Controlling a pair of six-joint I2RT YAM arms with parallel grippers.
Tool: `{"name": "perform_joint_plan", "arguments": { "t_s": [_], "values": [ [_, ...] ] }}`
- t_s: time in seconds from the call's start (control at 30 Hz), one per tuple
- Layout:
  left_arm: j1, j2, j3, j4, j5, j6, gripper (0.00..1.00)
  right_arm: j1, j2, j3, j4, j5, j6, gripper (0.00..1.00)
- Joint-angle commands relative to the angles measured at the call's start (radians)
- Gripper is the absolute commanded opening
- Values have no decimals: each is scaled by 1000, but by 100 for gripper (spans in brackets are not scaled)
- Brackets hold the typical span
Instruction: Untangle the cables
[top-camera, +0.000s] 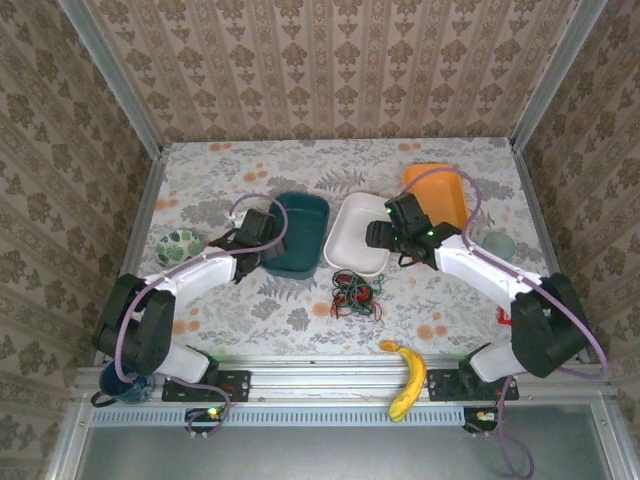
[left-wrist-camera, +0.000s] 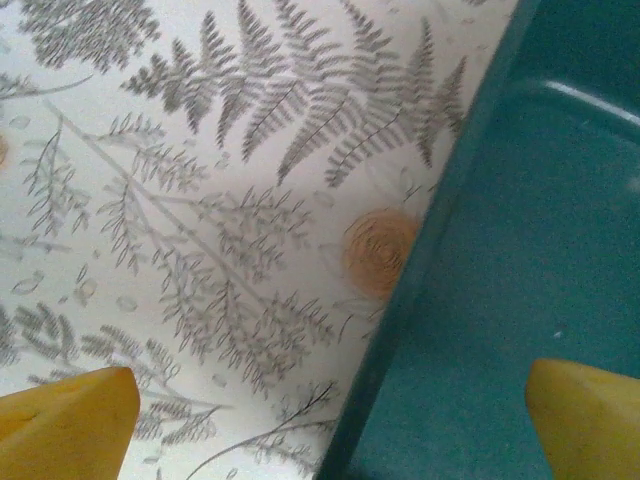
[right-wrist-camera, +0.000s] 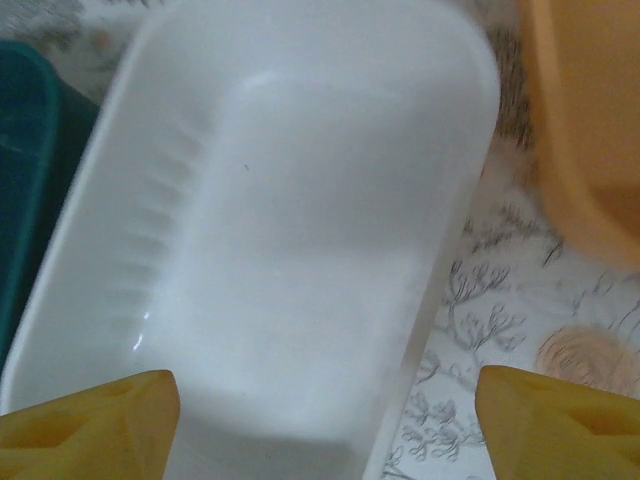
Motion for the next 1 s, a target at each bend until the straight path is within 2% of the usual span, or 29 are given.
{"name": "perform_joint_plan", "arguments": {
  "t_s": [0.0, 0.17, 0.33, 0.47, 0.53, 0.63, 0.7, 0.83, 0.9, 0.97],
  "values": [
    [-5, -13, 45, -126, -65, -65, 100, 0, 73, 10, -53, -67, 84, 70],
    [-6, -4, 31, -115, 2, -89, 99, 0, 160, 25, -44, -103, 99, 41],
    [-6, 19, 28, -91, 37, -86, 93, -1, 205, 42, -38, -107, 82, 20],
    [-6, 54, 39, -65, 54, -80, 86, -18, 248, 107, -76, -64, 22, 14],
    [-5, 79, 47, -45, 69, -73, 79, -46, 277, 151, -87, -57, -12, 7],
    [-3, 129, 89, -52, 75, -53, 71, -100, 329, 217, -91, -45, -32, 2],
    [-2, 165, 121, -62, 76, -32, 66, -133, 361, 266, -92, -51, -35, 2],
    [8, 238, 191, -62, 84, -5, 48, -172, 436, 380, -97, -49, -66, 5],
    [20, 275, 227, -51, 102, 0, 38, -176, 464, 452, -134, -45, -93, 13],
    [31, 318, 268, -36, 123, 8, 29, -173, 460, 484, -151, -36, -108, 30]
  ]
}}
